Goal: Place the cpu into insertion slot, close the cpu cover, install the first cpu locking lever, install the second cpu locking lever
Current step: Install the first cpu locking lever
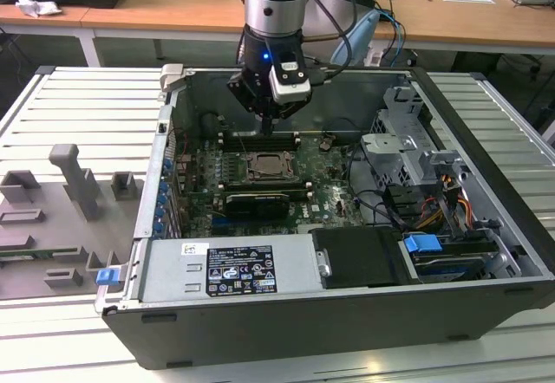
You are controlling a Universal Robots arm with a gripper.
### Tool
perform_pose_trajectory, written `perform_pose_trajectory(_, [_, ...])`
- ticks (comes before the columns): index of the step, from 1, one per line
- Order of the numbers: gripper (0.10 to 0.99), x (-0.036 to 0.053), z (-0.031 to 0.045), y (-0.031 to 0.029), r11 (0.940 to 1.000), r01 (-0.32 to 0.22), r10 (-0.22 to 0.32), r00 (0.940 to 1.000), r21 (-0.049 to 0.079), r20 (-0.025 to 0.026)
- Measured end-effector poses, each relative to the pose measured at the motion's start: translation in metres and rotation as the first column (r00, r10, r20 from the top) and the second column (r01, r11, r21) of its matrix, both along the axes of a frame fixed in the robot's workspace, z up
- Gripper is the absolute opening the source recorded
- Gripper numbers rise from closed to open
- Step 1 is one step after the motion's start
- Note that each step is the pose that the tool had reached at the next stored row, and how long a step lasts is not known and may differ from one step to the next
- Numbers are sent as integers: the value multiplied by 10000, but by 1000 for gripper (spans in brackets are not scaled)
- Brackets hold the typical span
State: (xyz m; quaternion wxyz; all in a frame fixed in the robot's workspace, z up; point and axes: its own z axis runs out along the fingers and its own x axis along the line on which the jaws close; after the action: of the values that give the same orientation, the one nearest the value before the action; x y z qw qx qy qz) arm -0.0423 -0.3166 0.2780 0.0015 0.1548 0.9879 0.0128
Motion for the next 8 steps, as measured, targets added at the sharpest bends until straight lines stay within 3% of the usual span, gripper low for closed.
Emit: perform_pose_trajectory(8, [106, 0, 0, 0, 9966, -827, 827, 9966, -1, 0])
